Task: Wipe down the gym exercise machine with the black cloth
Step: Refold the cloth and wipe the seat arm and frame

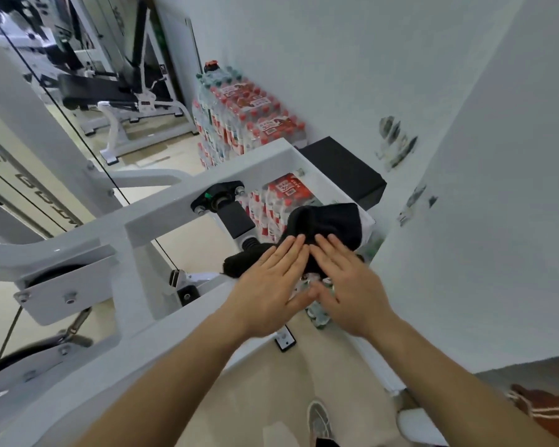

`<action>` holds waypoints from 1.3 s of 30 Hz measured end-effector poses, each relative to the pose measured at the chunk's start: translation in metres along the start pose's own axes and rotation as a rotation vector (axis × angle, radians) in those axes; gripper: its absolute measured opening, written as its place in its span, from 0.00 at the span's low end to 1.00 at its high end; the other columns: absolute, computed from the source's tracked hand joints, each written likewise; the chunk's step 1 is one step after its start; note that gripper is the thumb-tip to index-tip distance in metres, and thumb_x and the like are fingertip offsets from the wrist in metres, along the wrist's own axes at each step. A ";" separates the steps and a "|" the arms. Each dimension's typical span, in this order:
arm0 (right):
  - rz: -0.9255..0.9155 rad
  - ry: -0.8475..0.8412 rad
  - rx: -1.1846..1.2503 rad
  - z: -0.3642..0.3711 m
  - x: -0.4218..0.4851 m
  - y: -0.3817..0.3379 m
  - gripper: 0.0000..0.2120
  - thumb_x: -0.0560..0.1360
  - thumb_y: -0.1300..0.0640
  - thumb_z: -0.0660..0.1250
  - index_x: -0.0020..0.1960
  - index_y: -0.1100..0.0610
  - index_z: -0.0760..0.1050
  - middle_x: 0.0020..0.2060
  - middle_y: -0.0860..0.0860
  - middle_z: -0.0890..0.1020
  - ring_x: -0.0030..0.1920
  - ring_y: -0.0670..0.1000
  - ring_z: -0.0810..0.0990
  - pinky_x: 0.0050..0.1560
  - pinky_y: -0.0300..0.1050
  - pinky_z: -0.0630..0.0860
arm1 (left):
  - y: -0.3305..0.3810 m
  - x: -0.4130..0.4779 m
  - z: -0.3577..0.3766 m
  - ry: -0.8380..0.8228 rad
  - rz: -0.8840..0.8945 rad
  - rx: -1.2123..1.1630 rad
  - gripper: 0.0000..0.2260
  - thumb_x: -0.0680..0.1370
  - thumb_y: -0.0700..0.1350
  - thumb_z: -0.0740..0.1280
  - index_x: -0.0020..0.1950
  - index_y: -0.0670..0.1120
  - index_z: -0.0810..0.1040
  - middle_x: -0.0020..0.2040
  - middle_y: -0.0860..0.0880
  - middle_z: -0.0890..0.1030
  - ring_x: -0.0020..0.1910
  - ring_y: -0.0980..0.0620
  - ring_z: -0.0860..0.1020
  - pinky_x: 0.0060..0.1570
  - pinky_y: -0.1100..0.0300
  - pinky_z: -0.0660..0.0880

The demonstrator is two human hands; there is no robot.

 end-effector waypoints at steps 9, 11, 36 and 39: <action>-0.112 0.029 -0.048 -0.015 0.020 0.062 0.25 0.81 0.50 0.52 0.76 0.51 0.68 0.76 0.47 0.68 0.77 0.47 0.63 0.77 0.51 0.60 | 0.006 0.048 -0.008 -0.028 0.043 -0.002 0.32 0.81 0.65 0.38 0.81 0.50 0.39 0.80 0.55 0.36 0.78 0.58 0.32 0.77 0.60 0.34; -0.051 0.039 -0.052 -0.024 0.027 0.084 0.26 0.81 0.49 0.51 0.76 0.52 0.67 0.76 0.47 0.68 0.77 0.46 0.63 0.77 0.52 0.60 | 0.015 0.081 -0.007 -0.017 0.053 -0.014 0.32 0.82 0.64 0.40 0.82 0.49 0.41 0.81 0.53 0.38 0.79 0.56 0.35 0.79 0.56 0.39; -0.012 -0.099 -0.221 -0.040 0.056 0.132 0.37 0.82 0.35 0.33 0.82 0.57 0.48 0.81 0.51 0.48 0.81 0.47 0.43 0.81 0.49 0.47 | 0.024 0.162 -0.019 -0.027 0.160 -0.030 0.31 0.82 0.63 0.38 0.81 0.48 0.38 0.81 0.51 0.35 0.78 0.55 0.33 0.79 0.54 0.37; -0.029 -0.083 -0.201 -0.041 0.072 0.136 0.36 0.82 0.37 0.33 0.81 0.57 0.51 0.81 0.52 0.52 0.81 0.48 0.47 0.80 0.48 0.47 | 0.007 0.174 -0.024 0.019 0.160 -0.020 0.29 0.83 0.61 0.40 0.82 0.50 0.42 0.81 0.54 0.39 0.79 0.56 0.35 0.78 0.55 0.37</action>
Point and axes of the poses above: each hand's wrist, its own x-axis towards the middle knuckle, its own z-axis out of the palm, y = z × x, the point moved 4 cm from there along x, towards the middle knuckle
